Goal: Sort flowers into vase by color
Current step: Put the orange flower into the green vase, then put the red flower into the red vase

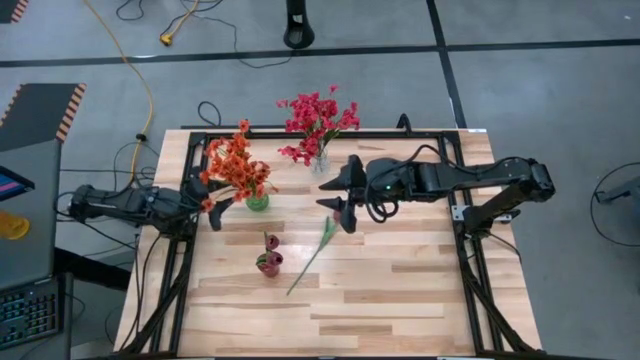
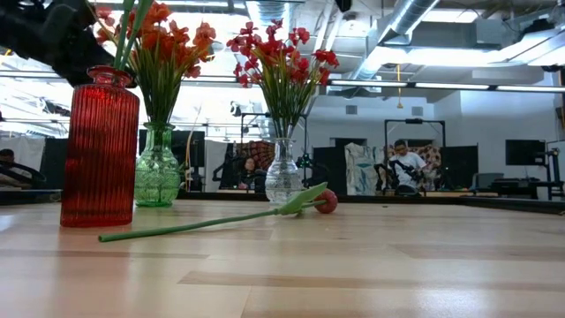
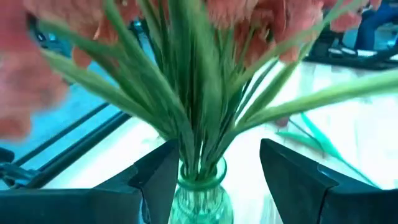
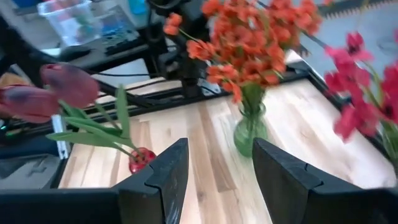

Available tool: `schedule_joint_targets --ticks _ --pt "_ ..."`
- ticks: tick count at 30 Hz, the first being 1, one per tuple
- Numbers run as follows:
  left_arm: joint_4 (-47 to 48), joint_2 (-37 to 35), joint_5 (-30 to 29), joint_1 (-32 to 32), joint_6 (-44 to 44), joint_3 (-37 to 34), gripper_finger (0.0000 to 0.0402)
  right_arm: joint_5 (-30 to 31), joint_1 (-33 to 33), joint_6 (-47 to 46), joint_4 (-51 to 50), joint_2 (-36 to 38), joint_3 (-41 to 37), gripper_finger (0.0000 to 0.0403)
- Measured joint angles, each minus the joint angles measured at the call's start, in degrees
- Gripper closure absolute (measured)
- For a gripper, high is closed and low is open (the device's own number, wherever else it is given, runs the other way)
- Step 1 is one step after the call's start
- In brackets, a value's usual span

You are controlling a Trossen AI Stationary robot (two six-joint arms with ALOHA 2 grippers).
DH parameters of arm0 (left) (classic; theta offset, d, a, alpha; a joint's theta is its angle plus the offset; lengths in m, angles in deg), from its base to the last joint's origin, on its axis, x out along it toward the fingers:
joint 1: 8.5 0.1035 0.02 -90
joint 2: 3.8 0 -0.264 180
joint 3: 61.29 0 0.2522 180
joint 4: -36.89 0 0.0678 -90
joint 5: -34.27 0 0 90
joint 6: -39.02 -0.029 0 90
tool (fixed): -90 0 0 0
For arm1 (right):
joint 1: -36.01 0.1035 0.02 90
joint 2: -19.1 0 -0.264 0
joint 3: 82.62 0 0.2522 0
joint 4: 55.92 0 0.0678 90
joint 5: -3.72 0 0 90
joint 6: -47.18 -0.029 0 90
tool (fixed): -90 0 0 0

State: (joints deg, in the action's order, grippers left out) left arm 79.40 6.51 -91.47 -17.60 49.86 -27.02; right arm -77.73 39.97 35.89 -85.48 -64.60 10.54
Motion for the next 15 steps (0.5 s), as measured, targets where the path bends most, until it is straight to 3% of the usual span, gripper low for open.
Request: schedule_joint_targets --ticks 9,15 --pt "3.68 -3.11 0.92 0.01 -0.37 3.59 0.0187 2.41 0.00 -14.12 -8.26 0.00 -0.02 0.0200" --pt "3.86 -4.67 2.43 0.02 -0.12 3.76 0.0187 8.45 1.85 -22.77 -12.26 -2.04 -0.07 0.0200"
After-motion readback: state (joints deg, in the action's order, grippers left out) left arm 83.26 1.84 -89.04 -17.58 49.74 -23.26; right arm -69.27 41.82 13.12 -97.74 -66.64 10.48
